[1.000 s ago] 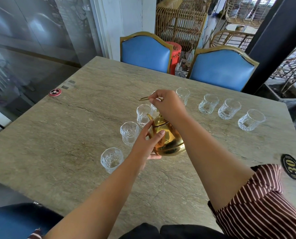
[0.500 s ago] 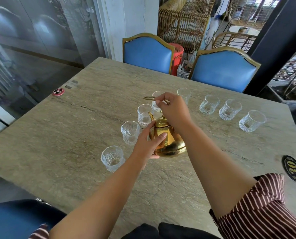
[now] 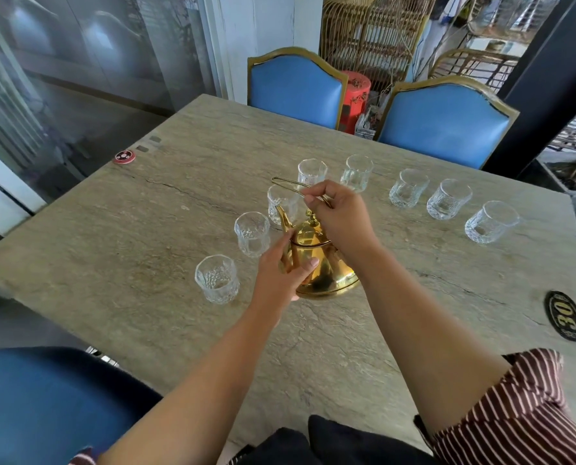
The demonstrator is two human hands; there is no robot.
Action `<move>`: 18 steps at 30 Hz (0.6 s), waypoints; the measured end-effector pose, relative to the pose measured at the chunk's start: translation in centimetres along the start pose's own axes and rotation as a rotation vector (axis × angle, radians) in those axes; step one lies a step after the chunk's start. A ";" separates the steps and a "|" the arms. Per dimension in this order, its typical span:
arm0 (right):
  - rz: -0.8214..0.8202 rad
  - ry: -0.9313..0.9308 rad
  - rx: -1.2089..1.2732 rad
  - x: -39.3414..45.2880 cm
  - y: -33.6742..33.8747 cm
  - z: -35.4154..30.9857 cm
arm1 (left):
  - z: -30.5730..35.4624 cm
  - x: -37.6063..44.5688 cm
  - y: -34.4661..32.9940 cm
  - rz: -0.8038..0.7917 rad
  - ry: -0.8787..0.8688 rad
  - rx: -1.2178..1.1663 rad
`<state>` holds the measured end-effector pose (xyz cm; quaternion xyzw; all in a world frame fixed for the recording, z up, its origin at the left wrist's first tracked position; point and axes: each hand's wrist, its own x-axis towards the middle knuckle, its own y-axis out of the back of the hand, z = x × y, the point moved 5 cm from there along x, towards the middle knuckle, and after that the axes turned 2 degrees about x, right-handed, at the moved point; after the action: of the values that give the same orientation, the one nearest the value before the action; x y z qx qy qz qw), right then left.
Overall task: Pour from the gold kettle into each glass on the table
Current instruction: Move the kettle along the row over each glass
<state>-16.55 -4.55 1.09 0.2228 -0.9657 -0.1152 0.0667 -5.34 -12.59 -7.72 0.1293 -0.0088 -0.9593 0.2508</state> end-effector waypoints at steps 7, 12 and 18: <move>-0.148 0.058 -0.072 -0.9 -1.7 -1.7 | -0.8 -2.8 0.2 0.022 0.085 -0.199; -0.184 0.074 -0.142 -1.1 -3.3 -2.4 | -0.8 -3.5 0.7 0.043 0.115 -0.282; -0.202 0.067 -0.266 -0.5 -4.6 -3.0 | -0.8 -3.7 1.1 0.044 0.152 -0.336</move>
<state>-13.63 -8.87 2.79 0.3118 -0.9119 -0.2404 0.1160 -1.52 -11.68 -7.55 0.1575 0.1675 -0.9291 0.2895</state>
